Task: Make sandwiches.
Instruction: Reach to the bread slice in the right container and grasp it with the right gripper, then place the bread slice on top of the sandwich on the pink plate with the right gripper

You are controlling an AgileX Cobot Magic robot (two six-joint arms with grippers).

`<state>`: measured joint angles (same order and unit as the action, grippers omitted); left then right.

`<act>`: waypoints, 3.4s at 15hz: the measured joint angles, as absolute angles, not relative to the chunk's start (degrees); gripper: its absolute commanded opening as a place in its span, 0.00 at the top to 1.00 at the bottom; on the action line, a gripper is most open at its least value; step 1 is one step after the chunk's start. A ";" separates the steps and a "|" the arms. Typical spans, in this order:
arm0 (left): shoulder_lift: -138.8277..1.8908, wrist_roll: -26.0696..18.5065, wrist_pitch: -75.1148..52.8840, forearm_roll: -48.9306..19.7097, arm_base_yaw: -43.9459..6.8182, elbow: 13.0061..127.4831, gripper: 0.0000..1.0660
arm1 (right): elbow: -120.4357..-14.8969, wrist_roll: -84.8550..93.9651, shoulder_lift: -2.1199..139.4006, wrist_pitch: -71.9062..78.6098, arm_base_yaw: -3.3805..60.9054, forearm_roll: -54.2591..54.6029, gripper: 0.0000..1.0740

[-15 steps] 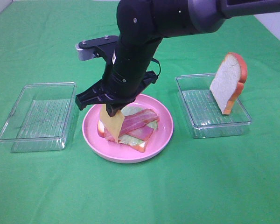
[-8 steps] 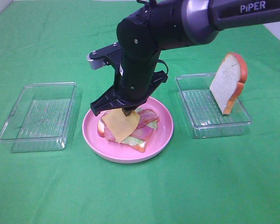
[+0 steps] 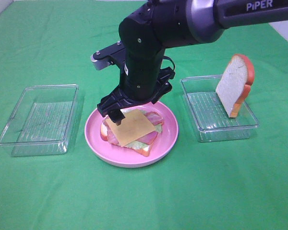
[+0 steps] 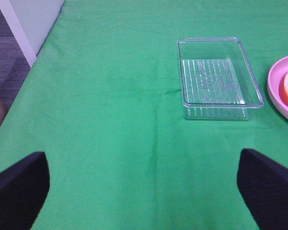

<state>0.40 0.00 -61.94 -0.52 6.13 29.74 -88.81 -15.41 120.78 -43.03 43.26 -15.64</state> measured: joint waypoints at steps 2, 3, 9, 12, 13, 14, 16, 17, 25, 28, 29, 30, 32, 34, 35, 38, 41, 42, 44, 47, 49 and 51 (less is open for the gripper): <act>0.40 0.00 -61.94 -0.52 6.13 29.74 0.05 | -95.68 -15.41 120.78 -51.74 43.26 -18.16 0.10; 0.40 0.00 -61.94 -0.52 6.13 29.74 0.05 | -98.55 -14.90 120.78 -55.00 43.26 -19.65 0.10; 0.40 0.00 -61.94 -0.52 6.13 29.74 0.05 | -115.74 -8.77 120.72 -68.07 35.81 -20.80 0.10; 0.40 0.00 -61.94 -0.52 6.13 29.74 0.05 | -119.63 -5.10 120.72 -69.21 27.44 -17.25 0.10; 0.40 0.00 -61.94 -0.52 6.13 29.74 0.05 | -119.86 -3.44 120.38 -69.50 20.00 -13.29 0.10; 0.40 0.00 -61.94 -0.52 6.13 29.74 0.05 | -119.86 -2.75 120.21 -69.50 16.79 -11.75 0.10; 0.40 0.00 -61.94 -0.52 6.13 29.74 0.05 | -119.86 -1.43 120.09 -69.61 11.23 -8.42 0.10; 0.40 0.00 -61.94 -0.52 6.13 29.74 0.05 | -119.86 -0.80 120.09 -69.61 9.40 -6.59 0.10; 0.40 0.00 -61.94 -0.52 6.13 29.74 0.05 | -110.24 2.12 124.62 -69.50 4.64 1.95 0.10; 0.40 0.00 -61.94 -0.52 6.13 29.74 0.05 | -108.92 2.18 126.97 -69.67 4.64 2.69 0.15; 0.40 0.00 -61.94 -0.52 6.13 29.74 0.05 | -108.75 2.18 127.14 -69.67 4.64 2.81 0.19; 0.40 0.00 -61.94 -0.52 6.13 29.74 0.05 | -108.75 2.18 127.14 -69.67 4.64 2.92 0.24; 0.40 0.00 -61.94 -0.52 6.13 29.74 0.05 | -108.75 2.18 127.31 -69.67 4.64 2.98 0.33; 0.40 0.00 -61.94 -0.52 6.13 29.74 0.05 | -108.75 2.18 127.71 -69.67 4.64 3.50 0.63; 0.40 0.00 -61.94 -0.52 6.13 29.74 0.05 | -108.75 2.12 127.77 -69.67 4.64 4.18 1.00; 0.40 0.00 -61.94 -0.52 6.13 29.74 0.05 | -108.75 2.12 127.77 -69.67 4.64 4.18 1.00; 0.40 0.00 -61.94 -0.52 6.13 29.74 0.05 | -108.75 2.12 127.48 -69.67 4.64 4.58 1.00; 0.40 0.00 -61.94 -0.52 6.13 29.74 0.05 | -108.75 2.18 126.74 -69.67 4.64 5.39 1.00; 0.40 0.00 -61.94 -0.52 6.13 29.74 0.05 | -108.75 4.24 121.30 -70.19 4.64 9.57 1.00; 0.40 0.00 -61.94 -0.52 6.13 29.74 0.05 | -108.80 6.59 115.91 -69.84 4.98 14.90 1.00; 0.40 0.00 -61.94 -0.52 6.13 29.74 0.05 | -108.92 8.59 113.96 -69.84 8.59 18.85 1.00; 0.40 0.00 -61.94 -0.52 6.13 29.74 0.05 | -108.92 8.59 113.85 -69.79 12.43 19.82 1.00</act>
<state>0.40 0.00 -61.94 -0.52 6.13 29.74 -108.92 8.59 113.85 -69.79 12.43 19.82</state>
